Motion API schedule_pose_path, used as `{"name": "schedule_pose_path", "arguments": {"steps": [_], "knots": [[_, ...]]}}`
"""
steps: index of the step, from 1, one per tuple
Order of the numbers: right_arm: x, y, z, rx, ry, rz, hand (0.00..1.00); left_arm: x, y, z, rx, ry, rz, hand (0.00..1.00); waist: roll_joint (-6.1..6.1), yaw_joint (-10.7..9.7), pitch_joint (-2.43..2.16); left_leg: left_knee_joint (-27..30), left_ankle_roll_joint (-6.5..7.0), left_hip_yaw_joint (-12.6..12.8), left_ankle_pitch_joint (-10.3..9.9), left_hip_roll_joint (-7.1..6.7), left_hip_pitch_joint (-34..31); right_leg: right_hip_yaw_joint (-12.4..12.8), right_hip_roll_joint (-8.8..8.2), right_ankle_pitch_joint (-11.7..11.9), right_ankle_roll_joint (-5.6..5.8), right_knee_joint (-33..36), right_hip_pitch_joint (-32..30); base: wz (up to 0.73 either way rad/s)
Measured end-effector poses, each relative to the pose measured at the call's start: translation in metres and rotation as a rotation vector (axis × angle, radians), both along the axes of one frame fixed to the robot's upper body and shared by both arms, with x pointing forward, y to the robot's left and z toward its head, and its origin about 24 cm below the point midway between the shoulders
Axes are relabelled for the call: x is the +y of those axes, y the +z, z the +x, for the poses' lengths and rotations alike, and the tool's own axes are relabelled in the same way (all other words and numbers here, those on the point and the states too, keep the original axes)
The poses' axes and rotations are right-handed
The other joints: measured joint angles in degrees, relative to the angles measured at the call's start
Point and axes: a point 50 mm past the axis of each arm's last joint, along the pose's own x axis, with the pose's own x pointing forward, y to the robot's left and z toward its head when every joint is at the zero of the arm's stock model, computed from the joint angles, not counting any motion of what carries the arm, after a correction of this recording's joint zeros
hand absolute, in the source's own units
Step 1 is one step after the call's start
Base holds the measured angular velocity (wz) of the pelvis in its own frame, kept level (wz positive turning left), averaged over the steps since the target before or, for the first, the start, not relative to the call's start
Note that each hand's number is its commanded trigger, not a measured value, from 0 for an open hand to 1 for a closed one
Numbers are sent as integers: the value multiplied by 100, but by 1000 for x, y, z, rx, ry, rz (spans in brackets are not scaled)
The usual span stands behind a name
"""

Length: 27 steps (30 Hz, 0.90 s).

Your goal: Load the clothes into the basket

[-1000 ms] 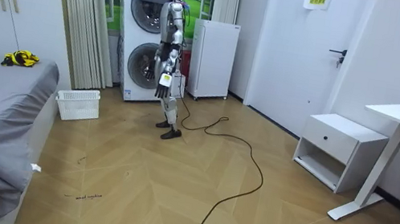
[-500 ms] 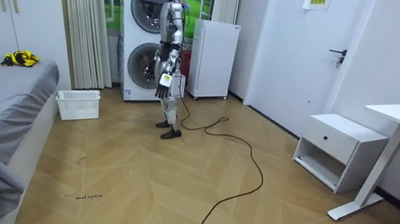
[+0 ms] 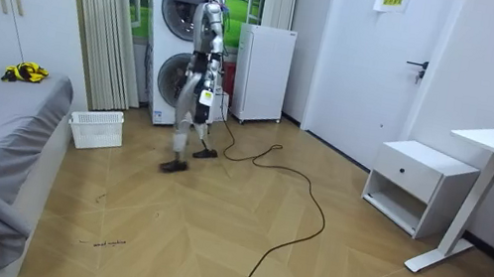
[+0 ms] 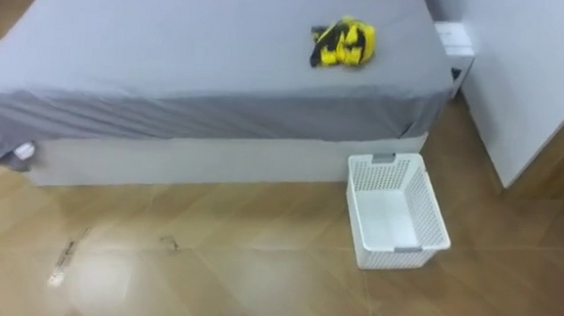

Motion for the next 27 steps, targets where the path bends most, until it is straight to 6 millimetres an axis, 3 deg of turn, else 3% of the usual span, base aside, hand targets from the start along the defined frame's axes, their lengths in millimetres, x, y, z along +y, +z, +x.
{"name": "schedule_pose_path", "arguments": {"steps": [1, 2, 3, 4, 6, 7, 8, 9, 10, 11, 12, 13, 14, 16, 17, 18, 19, 20, 21, 22, 23, 24, 25, 26, 27], "knots": [[0, 0, 1, 0, 7, -3, 0, -1, 0, -1, 3, 3, -3, 0, -38, 16, -10, 52, 68, 104, 211, -22, -16, 49, -75, -72, 52, -3, 25, -27], [-2, 1, 4, -9, 11, -13, 0, -4, -1, 0, -4, 7, -11, 0, -86, -7, -24, 342, 285, 245, 381, -100, -129, 69, -229, -171, 160, -65, 70, -11], [-2, 1, 4, -11, 6, -18, 0, -5, -1, 5, -16, 5, -15, 0, -196, -35, -41, 852, 435, 371, 62, -201, -292, 32, -416, -215, 244, -128, 125, -7], [-2, 1, 6, -15, 7, -20, 0, -5, -1, 10, -28, 3, -16, 0, -210, -23, -23, 1089, 431, 410, -81, -211, -365, 31, -440, -188, 301, -107, 132, -7], [-1, 2, 12, -35, 15, -29, 0, 0, 0, 22, -68, 18, -6, 0, -180, 83, -4, 2036, 542, 577, -778, -88, -413, 16, -605, 30, 629, 417, 202, -33], [0, 2, 13, -41, 15, -33, 0, 2, 1, 24, -79, 30, -2, 0, -190, 116, 14, 2230, 584, 639, -884, -81, -343, -25, -624, 102, 687, 729, 183, -37], [0, 3, 13, -47, 15, -41, 0, 5, 2, 28, -101, 41, 5, 0, -170, 113, 31, 2308, 630, 765, -1135, -124, -79, -69, -689, 402, 723, 1468, 53, -5], [-2, 3, 12, -51, 11, -51, 0, 7, 3, 38, -130, 33, 14, 0, -143, 83, -10, 2086, 613, 823, -1470, -135, 298, -264, -756, 956, 732, 2305, -199, 7], [-3, 4, 13, -56, 5, -56, 0, 8, 4, 42, -141, 29, 18, 0, -95, 84, -32, 1934, 584, 824, -1681, -162, 489, -394, -811, 1314, 722, 2728, -361, 19], [-4, 6, 18, -80, -3, -62, 0, 10, 6, 55, -178, 21, 33, 0, -69, 128, -57, 1708, 618, 814, -1752, -263, 798, -463, -938, 1807, 597, 3461, -707, 0], [-4, 8, 30, -122, 1, -61, 0, 9, 8, 65, -207, 11, 49, 0, 0, 196, -35, 1411, 629, 782, -1802, -262, 1137, -617, -887, 1383, 467, 4032, -1195, -20], [-3, 10, 36, -143, 4, -60, 0, 9, 8, 69, -216, 3, 56, 0, 32, 250, -13, 1243, 576, 777, -1773, -231, 1323, -740, -823, 1134, 345, 4224, -1467, -43], [-1, 14, 49, -190, 18, -60, 0, 8, 10, 76, -237, -13, 62, 0, 105, 284, -2, 935, 541, 511, -1753, -215, 1645, -920, -581, 747, 209, 4231, -1999, -34], [5, 21, 69, -271, 35, -58, 0, 8, 11, 80, -249, -27, 66, 0, 199, 207, 8, 611, 491, 64, -1774, -214, 2049, -1269, -227, 517, 167, 3526, -2631, 9], [10, 24, 79, -309, 47, -59, 0, 7, 11, 82, -249, -48, 65, 0, 178, 41, 18, 451, 452, -184, -1819, -212, 2266, -1347, -72, 556, 164, 2607, -2904, 58], [10, 25, 81, -318, 49, -62, 0, 5, 11, 85, -252, -70, 64, 0, 155, -20, 17, 356, 423, -279, -1847, -211, 2382, -1361, -51, 650, 158, 2085, -2987, 84], [9, 27, 84, -332, 41, -81, 0, -2, 10, 88, -255, -116, 51, 0, 117, -42, 13, 176, 355, -384, -1910, -191, 2650, -1348, -64, 1180, 119, 1115, -3094, 82], [9, 30, 89, -354, 32, -105, 0, -10, 9, 90, -257, -158, 36, 0, 150, -44, -2, 105, 259, -508, -2002, -78, 2877, -1352, -34, 1857, 100, 604, -3114, 81], [10, 36, 97, -398, 25, -122, 0, -12, 9, 88, -248, -187, 32, 0, 156, -5, -61, 131, 123, -595, -2125, 40, 2958, -1437, 42, 2189, -95, 501, -3050, 54], [11, 40, 104, -430, 25, -127, 0, -13, 8, 87, -239, -193, 30, 0, 172, -3, -88, 201, 25, -593, -2185, 107, 2980, -1490, 121, 2227, -244, 547, -3005, 27], [11, 48, 116, -492, 28, -134, 0, -14, 6, 80, -216, -194, 26, 0, 257, 68, -67, 214, -76, -547, -2183, 293, 3074, -1661, 230, 2112, -338, 697, -2875, 6], [12, 52, 122, -522, 31, -139, 0, -14, 6, 78, -210, -192, 27, 0, 302, 141, -43, 185, -163, -521, -2137, 356, 3169, -1686, 266, 2023, -380, 831, -2846, 8], [11, 62, 133, -583, 33, -155, 0, -14, 6, 74, -200, -184, 24, 0, 396, 130, -1, 164, -339, -514, -2028, 484, 3349, -1787, 270, 1846, -511, 1277, -2847, 20], [10, 70, 142, -625, 33, -166, 0, -14, 6, 73, -203, -183, 24, 0, 384, 63, 111, 314, -368, -603, -1914, 586, 3578, -1929, 223, 1585, -449, 2056, -3131, 13], [17, 76, 149, -665, 40, -154, 0, -3, 9, 65, -197, -174, 51, 0, 388, 105, 23, 870, -390, -580, -1933, 639, 3497, -1825, 337, 1633, -368, 1470, -3176, 0]]}}
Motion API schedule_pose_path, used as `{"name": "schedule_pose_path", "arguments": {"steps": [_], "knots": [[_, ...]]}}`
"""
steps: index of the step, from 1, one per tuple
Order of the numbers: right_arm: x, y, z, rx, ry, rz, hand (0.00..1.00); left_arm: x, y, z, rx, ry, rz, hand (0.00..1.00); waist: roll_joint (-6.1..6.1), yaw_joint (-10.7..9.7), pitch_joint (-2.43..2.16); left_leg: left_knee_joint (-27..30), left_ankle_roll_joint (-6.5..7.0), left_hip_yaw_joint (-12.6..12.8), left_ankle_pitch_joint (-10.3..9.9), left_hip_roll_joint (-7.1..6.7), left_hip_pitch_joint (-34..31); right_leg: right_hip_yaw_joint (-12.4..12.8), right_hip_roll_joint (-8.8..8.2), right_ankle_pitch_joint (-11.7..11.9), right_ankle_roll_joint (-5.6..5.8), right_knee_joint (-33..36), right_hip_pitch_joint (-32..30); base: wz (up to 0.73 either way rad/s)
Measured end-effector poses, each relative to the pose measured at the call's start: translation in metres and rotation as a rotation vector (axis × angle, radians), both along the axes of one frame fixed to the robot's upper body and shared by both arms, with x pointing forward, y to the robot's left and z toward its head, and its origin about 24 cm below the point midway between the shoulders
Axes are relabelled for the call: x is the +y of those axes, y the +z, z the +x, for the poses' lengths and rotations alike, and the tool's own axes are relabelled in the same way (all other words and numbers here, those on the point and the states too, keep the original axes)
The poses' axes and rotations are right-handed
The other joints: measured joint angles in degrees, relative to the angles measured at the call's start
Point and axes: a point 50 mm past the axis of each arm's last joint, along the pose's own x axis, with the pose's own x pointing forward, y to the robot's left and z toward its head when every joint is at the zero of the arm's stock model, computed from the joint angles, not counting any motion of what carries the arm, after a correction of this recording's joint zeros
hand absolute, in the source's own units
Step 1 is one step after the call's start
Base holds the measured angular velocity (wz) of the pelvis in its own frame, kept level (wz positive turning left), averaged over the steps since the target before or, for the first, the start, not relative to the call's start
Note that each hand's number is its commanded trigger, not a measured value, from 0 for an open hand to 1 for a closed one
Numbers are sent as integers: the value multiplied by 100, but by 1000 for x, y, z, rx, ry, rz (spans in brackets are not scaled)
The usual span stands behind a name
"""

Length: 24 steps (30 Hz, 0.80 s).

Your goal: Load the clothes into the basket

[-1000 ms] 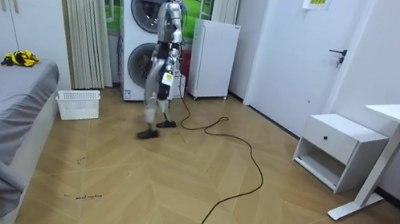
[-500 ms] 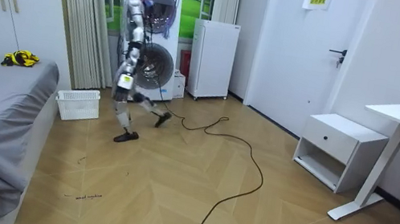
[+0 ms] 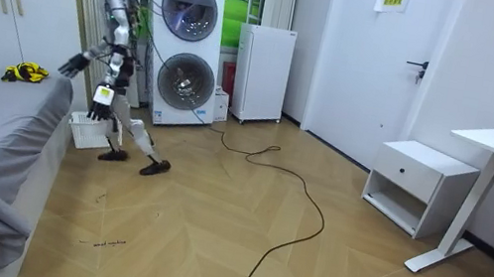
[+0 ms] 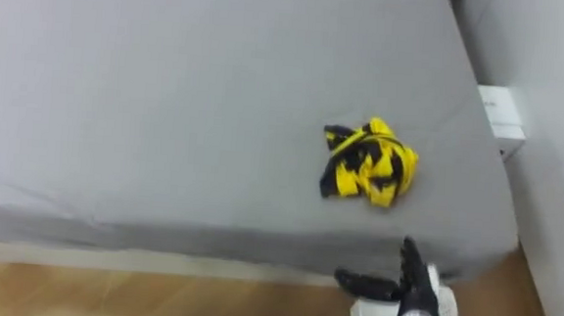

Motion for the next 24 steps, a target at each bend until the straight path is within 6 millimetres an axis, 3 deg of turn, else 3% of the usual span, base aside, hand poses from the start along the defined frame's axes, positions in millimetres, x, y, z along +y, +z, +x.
{"name": "schedule_pose_path", "arguments": {"steps": [1, 2, 3, 6, 8, 9, 11, 12, 13, 14, 15, 20, 24], "knots": [[3, 4, 3, -22, 8, 3, 0, 8, 2, -3, 5, -3, 20, 0, -149, 25, -25, 433, -29, 108, -19, -44, -120, -39, -40, 280, -210, -335, 36, -15], [-1, 7, 4, -34, 9, -17, 0, 7, 1, -11, 34, 1, 19, 0, 34, 5, -36, 1267, -32, 135, 53, 136, -329, -160, 77, 19, -293, -144, 234, 0], [-2, 9, 4, -43, -2, -26, 0, 7, 1, -13, 36, -3, 21, 0, 3, -28, -52, 1754, -86, 128, 253, 169, -528, -159, 88, -192, -335, -180, 452, 15], [-1, 14, 8, -68, -8, -35, 0, 4, 4, -6, 2, -7, 14, 0, -86, -140, -36, 2010, -11, 235, 170, 115, -995, -160, 59, -270, -326, -568, 921, 22], [1, 14, 7, -62, 11, -52, 0, 1, 4, -2, -11, 4, 1, 0, -195, -138, -22, 1468, 55, 562, 18, 80, -1304, -97, 58, -259, -291, -973, 1343, -6], [1, 15, 8, -64, 11, -52, 0, 1, 4, -2, -15, 14, -3, 0, -234, -118, -53, 1047, 65, 586, 12, 8, -1461, -31, 58, -262, -273, -1104, 1449, -20], [2, 18, 9, -77, 13, -57, 0, 0, 4, 2, -28, 16, -4, 0, -258, -151, -70, 361, 64, 598, 35, -111, -1677, 78, 58, -247, -234, -1282, 1593, -25], [2, 19, 11, -85, 17, -64, 0, -2, 4, 1, -28, 21, -8, 0, -250, -161, -81, -74, 21, 609, 161, -190, -1796, 141, 57, -229, -206, -1387, 1688, -29], [2, 20, 11, -85, 18, -68, 0, -2, 4, 1, -29, 27, -11, 0, -252, -160, -94, -228, 87, 608, 370, -240, -1843, 199, 53, -221, -190, -1430, 1727, -40], [2, 20, 11, -86, 29, -83, 0, -4, 3, -1, -26, 31, -16, 0, -236, -118, -123, -539, 195, 592, 903, -321, -1834, 322, 58, -216, -144, -1509, 1799, -41], [4, 22, 12, -91, 50, -101, 0, -5, 3, -3, -18, 33, -19, 0, -228, -132, -154, -724, 259, 573, 1056, -391, -1707, 398, 46, -212, -85, -1602, 1860, -32], [-1, 25, 11, -92, 98, -188, 0, -7, 2, -1, -11, 27, -37, 0, -219, -188, -153, -1073, 284, 543, 1088, -544, -1514, 387, 30, -168, 26, -1981, 2073, 4], [4, 23, 11, -87, 122, -186, 0, -7, 1, 1, -6, 38, -46, 0, -226, -144, -110, -1196, 284, 435, 1088, -567, -1542, 328, 30, -179, 45, -1998, 2026, 7]]}}
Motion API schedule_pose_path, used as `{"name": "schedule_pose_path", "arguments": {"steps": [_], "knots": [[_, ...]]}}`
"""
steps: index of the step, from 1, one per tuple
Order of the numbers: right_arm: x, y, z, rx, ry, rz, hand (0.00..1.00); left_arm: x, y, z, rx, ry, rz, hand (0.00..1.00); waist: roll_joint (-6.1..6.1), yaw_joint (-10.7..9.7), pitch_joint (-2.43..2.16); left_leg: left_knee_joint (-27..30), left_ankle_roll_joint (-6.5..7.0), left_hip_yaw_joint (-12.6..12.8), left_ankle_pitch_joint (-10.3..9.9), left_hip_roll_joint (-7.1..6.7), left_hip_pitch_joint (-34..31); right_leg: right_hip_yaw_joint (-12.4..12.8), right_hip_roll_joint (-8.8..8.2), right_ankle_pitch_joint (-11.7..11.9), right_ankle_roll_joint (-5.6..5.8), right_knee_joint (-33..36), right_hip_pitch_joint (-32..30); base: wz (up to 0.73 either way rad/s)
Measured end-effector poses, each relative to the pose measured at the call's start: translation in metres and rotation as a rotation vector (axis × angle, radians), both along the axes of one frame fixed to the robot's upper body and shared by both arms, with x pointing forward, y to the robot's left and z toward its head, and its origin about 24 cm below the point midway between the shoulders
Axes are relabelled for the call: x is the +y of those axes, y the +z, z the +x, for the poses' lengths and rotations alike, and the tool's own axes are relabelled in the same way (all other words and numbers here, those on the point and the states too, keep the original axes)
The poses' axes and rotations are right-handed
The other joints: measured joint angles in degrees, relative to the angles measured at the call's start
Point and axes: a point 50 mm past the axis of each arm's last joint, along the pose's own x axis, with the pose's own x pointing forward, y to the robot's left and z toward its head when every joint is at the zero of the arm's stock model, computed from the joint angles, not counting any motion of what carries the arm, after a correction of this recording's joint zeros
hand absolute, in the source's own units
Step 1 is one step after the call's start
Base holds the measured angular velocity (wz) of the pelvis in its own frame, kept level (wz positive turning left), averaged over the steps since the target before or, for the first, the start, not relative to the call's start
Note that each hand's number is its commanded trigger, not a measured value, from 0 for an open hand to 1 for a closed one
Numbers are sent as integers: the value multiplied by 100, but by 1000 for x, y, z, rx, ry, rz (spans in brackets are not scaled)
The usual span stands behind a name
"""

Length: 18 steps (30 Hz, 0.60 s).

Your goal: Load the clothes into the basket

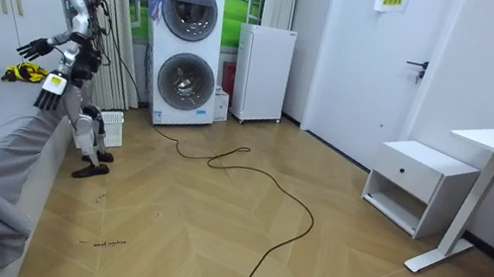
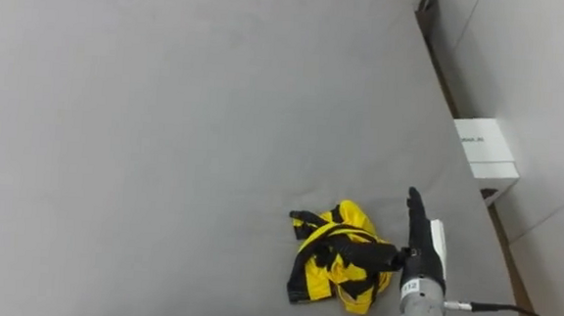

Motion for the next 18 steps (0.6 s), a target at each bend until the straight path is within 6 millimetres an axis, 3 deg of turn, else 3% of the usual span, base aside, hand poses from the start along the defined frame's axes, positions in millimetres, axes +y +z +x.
{"name": "schedule_pose_path", "arguments": {"steps": [6, 8, 12, 13, 14, 16, 18], "knots": [[6, -9, 4, 51, 24, -6, 0, -1, 1, 10, -23, -4, -8, 0, -62, 71, 44, -17, -2, -73, 0, -13, -184, -124, -3, -7, 11, -75, -103, 14], [6, -20, 0, 117, 27, -17, 0, -2, 2, 17, -47, -9, -7, 0, -99, 103, 65, 28, 7, -241, 18, -61, -320, -269, -34, -25, 19, -77, -160, 29], [4, -37, -14, 223, 17, -23, 0, -1, 5, 21, -88, -14, 0, 0, -204, 211, 56, 32, 37, -354, 68, -129, -443, -472, -107, -65, 71, -91, -192, 29], [3, -41, -16, 243, 13, -23, 8, 0, 5, 21, -90, -12, 2, 0, -226, 225, 47, 35, 43, -354, 72, -136, -443, -498, -114, -68, 76, -102, -174, 25], [1, -46, -20, 280, 2, -26, 56, 1, 5, 21, -92, -12, 5, 0, -273, 261, 8, 41, 53, -355, 78, -154, -445, -552, -127, -69, 80, -150, -132, 23], [-3, -52, -23, 319, -11, -39, 100, 3, 5, 21, -97, -12, 9, 0, -316, 318, -9, 63, 58, -358, 79, -183, -440, -616, -147, -87, 111, -168, -76, 23], [-7, -58, -31, 369, -22, -53, 100, 6, 6, 20, -99, 2, 15, 0, -345, 351, -11, 72, 75, -360, 68, -209, -423, -647, -167, -103, 138, -176, -32, 12]]}}
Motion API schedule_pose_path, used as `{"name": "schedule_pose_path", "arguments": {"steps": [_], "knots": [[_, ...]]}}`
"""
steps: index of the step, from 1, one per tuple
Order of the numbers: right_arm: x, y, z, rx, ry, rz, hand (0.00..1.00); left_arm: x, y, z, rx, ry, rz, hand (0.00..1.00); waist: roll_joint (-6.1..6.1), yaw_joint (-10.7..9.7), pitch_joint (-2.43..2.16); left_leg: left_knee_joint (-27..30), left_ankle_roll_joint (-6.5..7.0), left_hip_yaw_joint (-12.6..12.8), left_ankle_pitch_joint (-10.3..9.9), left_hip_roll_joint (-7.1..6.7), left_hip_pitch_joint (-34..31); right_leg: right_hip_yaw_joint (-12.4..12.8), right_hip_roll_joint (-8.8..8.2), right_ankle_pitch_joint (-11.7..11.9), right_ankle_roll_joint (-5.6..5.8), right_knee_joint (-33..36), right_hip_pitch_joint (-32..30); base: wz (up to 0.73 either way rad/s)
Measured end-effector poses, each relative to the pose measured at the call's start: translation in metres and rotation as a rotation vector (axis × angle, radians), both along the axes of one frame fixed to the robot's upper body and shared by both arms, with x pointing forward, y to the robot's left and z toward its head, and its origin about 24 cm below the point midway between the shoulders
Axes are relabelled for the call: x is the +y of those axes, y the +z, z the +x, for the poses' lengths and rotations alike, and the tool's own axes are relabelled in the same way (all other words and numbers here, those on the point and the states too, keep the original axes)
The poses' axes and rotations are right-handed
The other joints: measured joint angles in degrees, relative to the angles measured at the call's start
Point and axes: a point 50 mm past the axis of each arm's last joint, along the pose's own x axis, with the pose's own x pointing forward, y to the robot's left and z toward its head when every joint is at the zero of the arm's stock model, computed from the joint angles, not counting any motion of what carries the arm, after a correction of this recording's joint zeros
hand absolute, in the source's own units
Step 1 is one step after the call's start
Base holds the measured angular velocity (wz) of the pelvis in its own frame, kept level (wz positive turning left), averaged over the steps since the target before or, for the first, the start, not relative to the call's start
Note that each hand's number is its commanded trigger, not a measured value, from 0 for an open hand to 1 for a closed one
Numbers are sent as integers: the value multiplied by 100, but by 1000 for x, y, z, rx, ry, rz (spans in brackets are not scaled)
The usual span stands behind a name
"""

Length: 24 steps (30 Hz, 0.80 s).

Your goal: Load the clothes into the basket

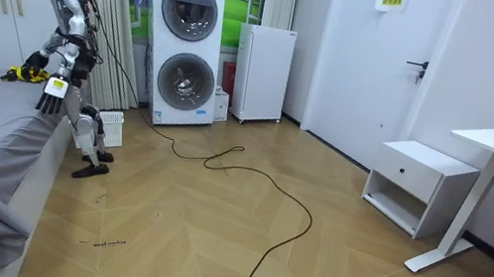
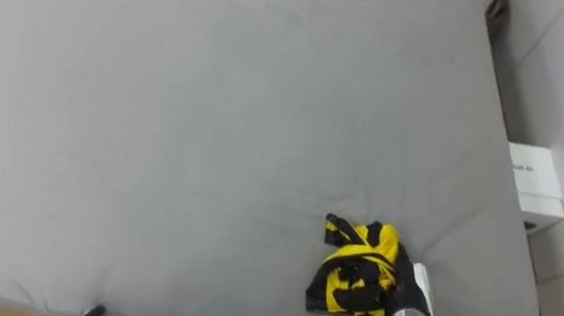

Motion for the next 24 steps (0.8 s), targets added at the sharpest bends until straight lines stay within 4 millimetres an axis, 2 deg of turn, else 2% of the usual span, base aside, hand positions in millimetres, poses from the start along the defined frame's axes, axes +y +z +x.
{"name": "schedule_pose_path", "arguments": {"steps": [4, 8, 12, 17, 24], "knots": [[-6, 1, 1, 5, -10, -39, 100, 4, 1, -1, 1, 26, 24, 0, -6, 0, 12, 1, 30, -3, -20, -16, 0, -23, -15, -12, 21, -1, 16, 3], [-21, -1, -6, 40, -24, -82, 100, 4, 0, 2, 5, 21, 23, 0, 16, 8, 24, 5, 31, -103, -20, -47, 0, -105, -28, -33, 51, -12, 55, 13], [-22, -7, -16, 91, -38, -71, 100, 4, -1, -1, 17, 22, 20, 0, 55, 10, 30, -2, 31, -107, -21, -60, -2, -143, -26, -39, 58, -101, 62, 5], [-21, -8, -16, 86, -54, -57, 100, 4, -2, -2, 27, 23, 18, 0, 110, -19, 63, -52, 31, -96, -21, -67, 8, -118, -31, -40, 61, -90, 75, -1], [-23, -6, -17, 67, -84, -17, 100, 5, -3, -6, 45, 29, 21, 0, 104, -25, 59, -191, 31, -44, -21, -54, 222, -64, -25, -46, 72, -74, 194, -4]]}}
